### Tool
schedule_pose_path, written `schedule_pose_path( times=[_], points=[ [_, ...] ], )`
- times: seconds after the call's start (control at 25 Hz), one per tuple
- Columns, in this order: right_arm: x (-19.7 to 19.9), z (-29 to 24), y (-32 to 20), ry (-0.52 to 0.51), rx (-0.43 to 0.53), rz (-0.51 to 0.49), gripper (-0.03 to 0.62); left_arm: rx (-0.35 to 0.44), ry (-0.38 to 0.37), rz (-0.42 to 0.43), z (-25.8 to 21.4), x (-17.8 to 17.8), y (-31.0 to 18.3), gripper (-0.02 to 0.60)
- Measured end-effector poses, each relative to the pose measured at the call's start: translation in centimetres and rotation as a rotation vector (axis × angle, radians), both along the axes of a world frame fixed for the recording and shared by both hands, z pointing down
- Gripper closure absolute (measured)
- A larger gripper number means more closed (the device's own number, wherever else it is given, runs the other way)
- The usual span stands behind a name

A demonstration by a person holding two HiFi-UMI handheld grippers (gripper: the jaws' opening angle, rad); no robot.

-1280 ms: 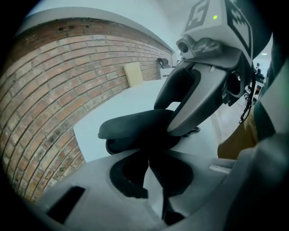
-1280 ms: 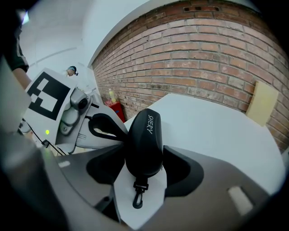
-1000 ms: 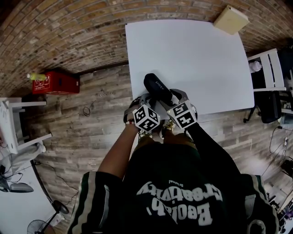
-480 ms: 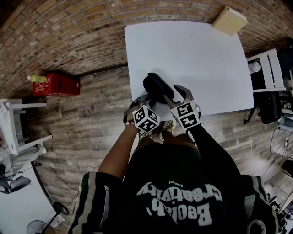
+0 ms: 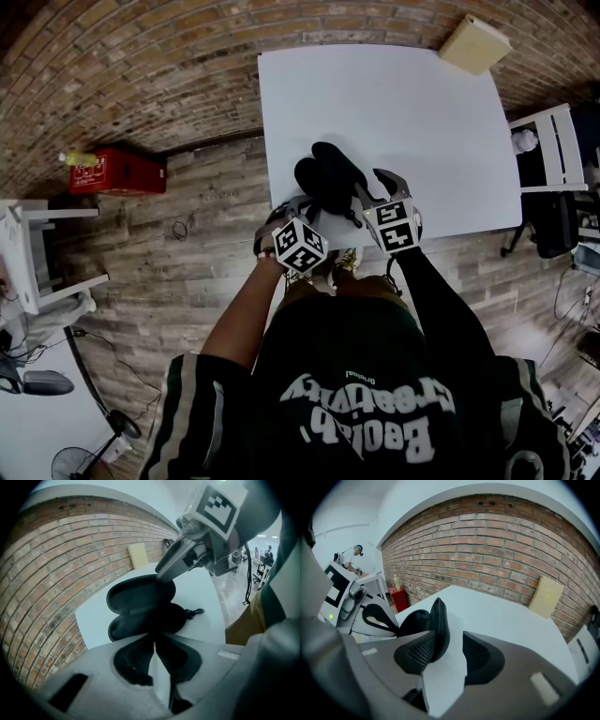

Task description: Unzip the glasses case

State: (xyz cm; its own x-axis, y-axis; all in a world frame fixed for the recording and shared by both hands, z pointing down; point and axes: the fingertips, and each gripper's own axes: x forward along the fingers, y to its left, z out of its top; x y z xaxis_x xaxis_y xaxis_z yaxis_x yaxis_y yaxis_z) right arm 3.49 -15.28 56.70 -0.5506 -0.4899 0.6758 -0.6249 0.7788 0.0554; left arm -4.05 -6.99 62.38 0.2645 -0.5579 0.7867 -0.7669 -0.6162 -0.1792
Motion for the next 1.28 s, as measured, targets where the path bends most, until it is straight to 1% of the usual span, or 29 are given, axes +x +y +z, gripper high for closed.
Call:
schedule_pose_path(
  times=[0.2, 0.4, 0.64, 0.84, 1.0, 1.16, 1.28],
  points=[
    [1.3, 1.8, -1.1, 0.035, -0.034, 0.037, 0.401, -0.008, -0.003, 0.000, 0.1, 0.1, 0.0, 0.558],
    [2.9, 4.3, -1.4, 0.057, -0.114, 0.093, 0.401, -0.018, -0.011, -0.002, 0.2, -0.2, 0.0, 0.558],
    [4.0, 5.9, -1.2, 0.044, -0.180, 0.150, 0.406, -0.029, -0.019, 0.007, 0.5, 0.0, 0.0, 0.561],
    [3.4, 5.2, -1.4, 0.031, -0.164, 0.134, 0.405, -0.030, -0.024, 0.008, 0.6, -0.2, 0.0, 0.555],
    [3.0, 4.6, -1.1, 0.002, -0.157, 0.135, 0.395, -0.016, -0.014, -0.010, 0.4, -0.8, -0.1, 0.543],
    [2.9, 3.2, -1.1, -0.052, -0.122, 0.159, 0.383, -0.006, 0.009, -0.045, 0.0, -1.7, -0.2, 0.541],
    [2.5, 1.5, -1.4, -0.098, -0.082, 0.179, 0.381, 0.015, 0.046, -0.095, -0.9, -2.8, -0.6, 0.540]
  ],
)
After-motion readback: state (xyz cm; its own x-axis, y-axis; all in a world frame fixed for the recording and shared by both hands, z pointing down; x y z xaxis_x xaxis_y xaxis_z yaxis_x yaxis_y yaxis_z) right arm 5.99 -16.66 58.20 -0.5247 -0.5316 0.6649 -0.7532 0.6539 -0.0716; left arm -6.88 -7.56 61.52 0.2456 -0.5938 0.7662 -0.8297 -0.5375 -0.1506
